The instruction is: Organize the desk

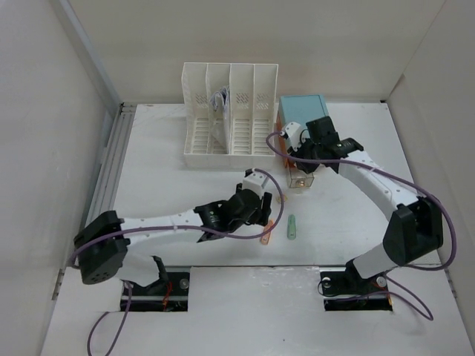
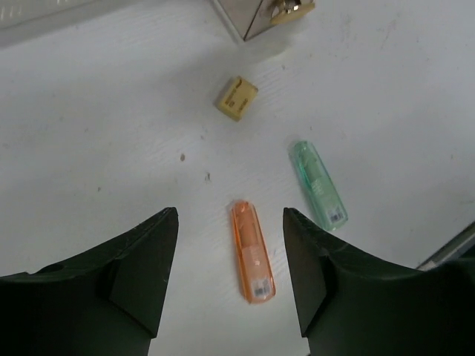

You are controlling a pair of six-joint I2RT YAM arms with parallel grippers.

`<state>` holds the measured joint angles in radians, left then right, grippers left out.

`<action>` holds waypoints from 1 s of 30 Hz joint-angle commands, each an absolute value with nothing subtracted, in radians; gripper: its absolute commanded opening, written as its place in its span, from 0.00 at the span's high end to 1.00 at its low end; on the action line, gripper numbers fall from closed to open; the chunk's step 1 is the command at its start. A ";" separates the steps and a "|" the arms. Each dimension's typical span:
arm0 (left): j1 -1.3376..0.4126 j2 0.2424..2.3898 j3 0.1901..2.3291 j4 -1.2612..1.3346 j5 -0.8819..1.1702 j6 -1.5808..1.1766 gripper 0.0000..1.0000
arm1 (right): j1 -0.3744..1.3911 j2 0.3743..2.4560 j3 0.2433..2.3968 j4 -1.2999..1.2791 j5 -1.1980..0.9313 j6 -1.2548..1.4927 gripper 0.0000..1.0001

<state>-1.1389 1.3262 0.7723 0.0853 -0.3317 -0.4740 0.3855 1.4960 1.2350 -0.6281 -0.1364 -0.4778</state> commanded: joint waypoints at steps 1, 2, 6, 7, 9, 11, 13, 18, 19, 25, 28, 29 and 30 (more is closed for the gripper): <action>-1.102 1.396 0.856 0.293 -0.299 -0.436 0.44 | 0.380 1.522 1.256 -0.557 -0.060 -0.463 0.91; -1.089 1.451 0.877 0.323 -0.273 -0.422 0.44 | 0.380 1.544 1.268 -0.557 -0.051 -0.463 0.91; -1.071 1.564 0.920 0.397 -0.256 -0.379 0.42 | 0.380 1.601 1.295 -0.557 -0.019 -0.443 0.89; -1.062 1.586 0.933 0.397 -0.239 -0.361 0.41 | 0.380 1.612 1.304 -0.557 -0.006 -0.443 0.87; -1.051 1.649 0.972 0.406 -0.213 -0.348 0.41 | 0.380 1.626 1.304 -0.557 -0.006 -0.443 0.82; -1.042 1.683 0.983 0.416 -0.199 -0.316 0.41 | 0.380 1.626 1.304 -0.557 -0.006 -0.434 0.64; -1.042 1.726 1.011 0.416 -0.199 -0.307 0.41 | 0.380 1.626 1.304 -0.557 -0.006 -0.434 0.53; -1.032 1.775 1.032 0.434 -0.187 -0.275 0.41 | 0.380 1.603 1.304 -0.557 -0.015 -0.425 0.41; -1.023 1.785 1.032 0.434 -0.187 -0.264 0.41 | 0.380 1.591 1.304 -0.557 -0.026 -0.416 0.41; -1.014 1.841 1.063 0.423 -0.176 -0.216 0.41 | 0.347 1.510 1.324 -0.577 -0.112 -0.407 0.39; -0.994 1.876 1.074 0.423 -0.150 -0.198 0.44 | 0.322 1.479 1.324 -0.577 -0.150 -0.407 0.39; -0.994 1.876 1.083 0.423 -0.135 -0.198 0.44 | 0.307 1.464 1.324 -0.577 -0.150 -0.407 0.39; -0.994 1.888 1.083 0.414 -0.124 -0.198 0.44 | 0.298 1.451 1.324 -0.577 -0.162 -0.407 0.39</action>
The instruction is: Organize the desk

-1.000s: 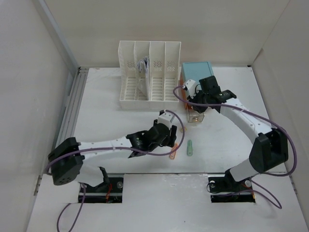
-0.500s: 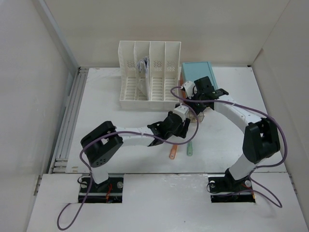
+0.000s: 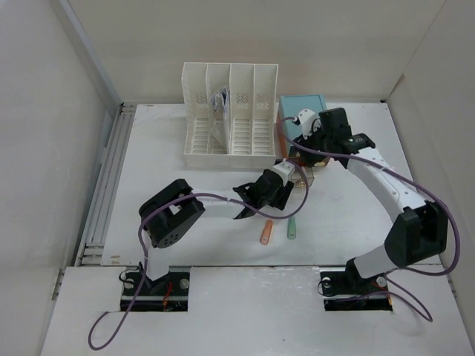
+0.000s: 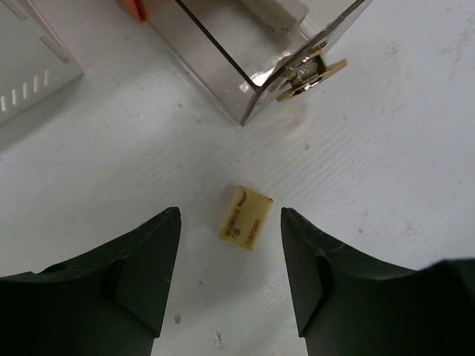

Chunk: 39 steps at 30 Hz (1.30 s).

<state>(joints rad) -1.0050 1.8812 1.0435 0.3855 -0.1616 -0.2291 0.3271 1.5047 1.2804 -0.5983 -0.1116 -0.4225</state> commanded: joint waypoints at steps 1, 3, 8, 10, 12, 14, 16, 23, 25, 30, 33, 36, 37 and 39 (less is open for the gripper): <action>-0.994 1.900 1.092 0.414 -0.124 -0.198 0.47 | 0.279 1.451 1.324 -0.577 -0.175 -0.407 0.39; -0.994 1.911 1.101 0.402 -0.124 -0.189 0.48 | 0.270 1.439 1.324 -0.577 -0.186 -0.407 0.39; -0.994 1.954 1.132 0.358 -0.115 -0.179 0.59 | 0.232 1.384 1.324 -0.568 -0.213 -0.397 0.39; -0.994 1.965 1.132 0.348 -0.115 -0.179 0.63 | 0.221 1.373 1.324 -0.568 -0.224 -0.388 0.39; -0.994 1.965 1.141 0.339 -0.115 -0.179 0.66 | 0.209 1.364 1.324 -0.568 -0.233 -0.388 0.39; -0.994 1.974 1.141 0.330 -0.115 -0.179 0.73 | 0.209 1.355 1.324 -0.568 -0.233 -0.388 0.39; -0.994 1.974 1.141 0.318 -0.124 -0.170 0.81 | 0.196 1.355 1.324 -0.568 -0.242 -0.388 0.39; -0.994 1.974 1.150 0.276 -0.163 -0.170 0.77 | 0.178 1.324 1.315 -0.568 -0.273 -0.388 0.39; -0.994 1.987 1.150 0.262 -0.163 -0.170 0.77 | 0.178 1.324 1.315 -0.568 -0.273 -0.388 0.39; -0.994 1.996 1.150 0.253 -0.175 -0.170 0.61 | 0.178 1.324 1.315 -0.568 -0.282 -0.388 0.39; -0.994 1.996 1.150 0.244 -0.186 -0.170 0.61 | 0.178 1.324 1.315 -0.568 -0.282 -0.388 0.39; -0.994 2.005 1.160 0.235 -0.195 -0.170 0.79 | 0.178 1.324 1.315 -0.568 -0.282 -0.388 0.39; -0.994 2.005 1.160 0.235 -0.204 -0.170 0.85 | 0.178 1.324 1.315 -0.568 -0.282 -0.388 0.39; -0.994 1.994 1.169 0.235 -0.218 -0.170 0.96 | 0.178 1.324 1.315 -0.568 -0.282 -0.388 0.39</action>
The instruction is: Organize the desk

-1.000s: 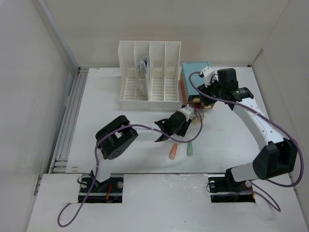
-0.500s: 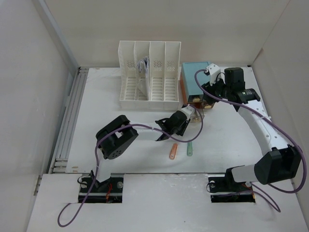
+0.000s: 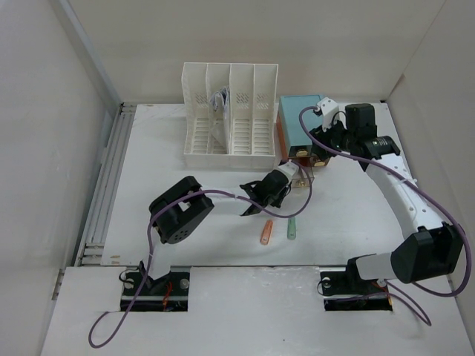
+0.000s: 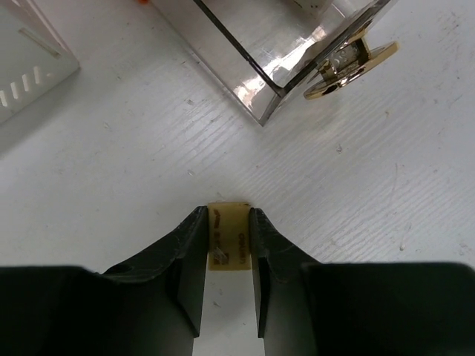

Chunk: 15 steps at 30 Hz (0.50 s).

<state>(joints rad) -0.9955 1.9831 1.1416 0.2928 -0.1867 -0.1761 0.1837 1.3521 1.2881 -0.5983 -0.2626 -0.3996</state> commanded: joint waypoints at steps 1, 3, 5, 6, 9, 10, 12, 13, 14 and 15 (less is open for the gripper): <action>-0.994 1.984 1.169 0.226 -0.227 -0.170 0.98 | 0.169 1.324 1.315 -0.568 -0.282 -0.388 0.39; -0.994 1.932 1.169 0.225 -0.227 -0.170 1.00 | 0.169 1.313 1.315 -0.568 -0.272 -0.388 0.39; -0.994 1.884 1.169 0.225 -0.227 -0.181 1.00 | 0.169 1.302 1.306 -0.554 -0.250 -0.388 0.39; -0.994 1.841 1.181 0.225 -0.227 -0.190 1.00 | 0.169 1.289 1.305 -0.542 -0.235 -0.377 0.39; -0.994 1.795 1.213 0.212 -0.213 -0.190 1.00 | 0.169 1.279 1.296 -0.532 -0.225 -0.368 0.39; -0.994 1.783 1.244 0.200 -0.213 -0.190 1.00 | 0.169 1.269 1.296 -0.532 -0.215 -0.368 0.39; -0.985 1.782 1.282 0.190 -0.202 -0.190 1.00 | 0.169 1.269 1.296 -0.523 -0.203 -0.368 0.39; -0.985 1.793 1.302 0.177 -0.193 -0.190 1.00 | 0.169 1.269 1.286 -0.523 -0.202 -0.358 0.39; -0.973 1.793 1.339 0.167 -0.175 -0.190 1.00 | 0.169 1.258 1.285 -0.523 -0.192 -0.357 0.39; -0.962 1.808 1.357 0.167 -0.161 -0.190 1.00 | 0.169 1.249 1.276 -0.511 -0.183 -0.357 0.39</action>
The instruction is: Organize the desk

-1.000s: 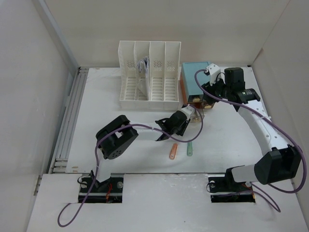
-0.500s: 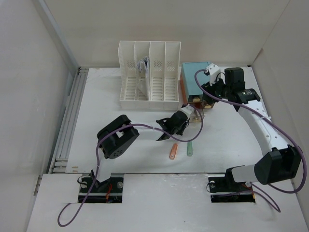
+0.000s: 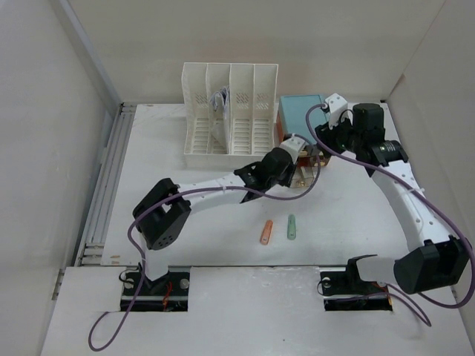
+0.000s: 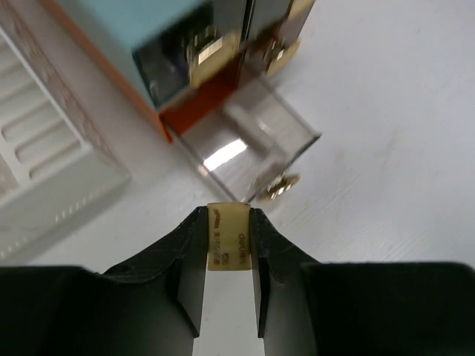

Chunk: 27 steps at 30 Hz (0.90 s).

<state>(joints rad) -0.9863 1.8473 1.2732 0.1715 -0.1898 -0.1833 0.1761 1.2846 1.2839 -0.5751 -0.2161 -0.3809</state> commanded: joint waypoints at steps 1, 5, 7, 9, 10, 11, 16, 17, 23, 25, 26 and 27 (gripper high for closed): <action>-0.962 1.821 1.377 0.157 -0.147 -0.190 1.00 | 0.169 1.249 1.276 -0.511 -0.183 -0.348 0.39; -0.943 1.916 1.498 0.120 -0.104 -0.190 1.00 | 0.158 1.226 1.266 -0.500 -0.170 -0.339 0.39; -0.943 1.950 1.540 0.109 -0.092 -0.181 1.00 | 0.149 1.216 1.255 -0.491 -0.160 -0.339 0.39; -0.934 1.986 1.580 0.097 -0.055 -0.181 1.00 | 0.140 1.204 1.255 -0.482 -0.160 -0.330 0.39; -0.934 1.999 1.591 0.097 -0.045 -0.181 0.98 | 0.130 1.194 1.255 -0.482 -0.147 -0.321 0.38; -0.924 2.011 1.603 0.097 -0.032 -0.190 0.97 | 0.130 1.193 1.244 -0.471 -0.147 -0.321 0.36; -0.914 2.081 1.669 0.097 0.014 -0.199 0.96 | 0.118 1.161 1.235 -0.453 -0.138 -0.311 0.36; -0.914 2.082 1.669 0.097 0.014 -0.199 0.94 | 0.109 1.161 1.235 -0.453 -0.138 -0.311 0.35; -0.914 2.103 1.692 0.086 0.014 -0.199 0.39 | 0.109 1.161 1.226 -0.453 -0.138 -0.311 0.35; -0.914 2.103 1.692 0.086 0.003 -0.199 0.39 | 0.109 1.161 1.226 -0.453 -0.138 -0.311 0.35; -0.914 2.076 1.683 0.101 -0.011 -0.209 0.45 | 0.109 1.161 1.217 -0.453 -0.138 -0.311 0.35; -0.914 2.065 1.674 0.101 -0.023 -0.209 0.50 | 0.109 1.161 1.216 -0.453 -0.138 -0.311 0.35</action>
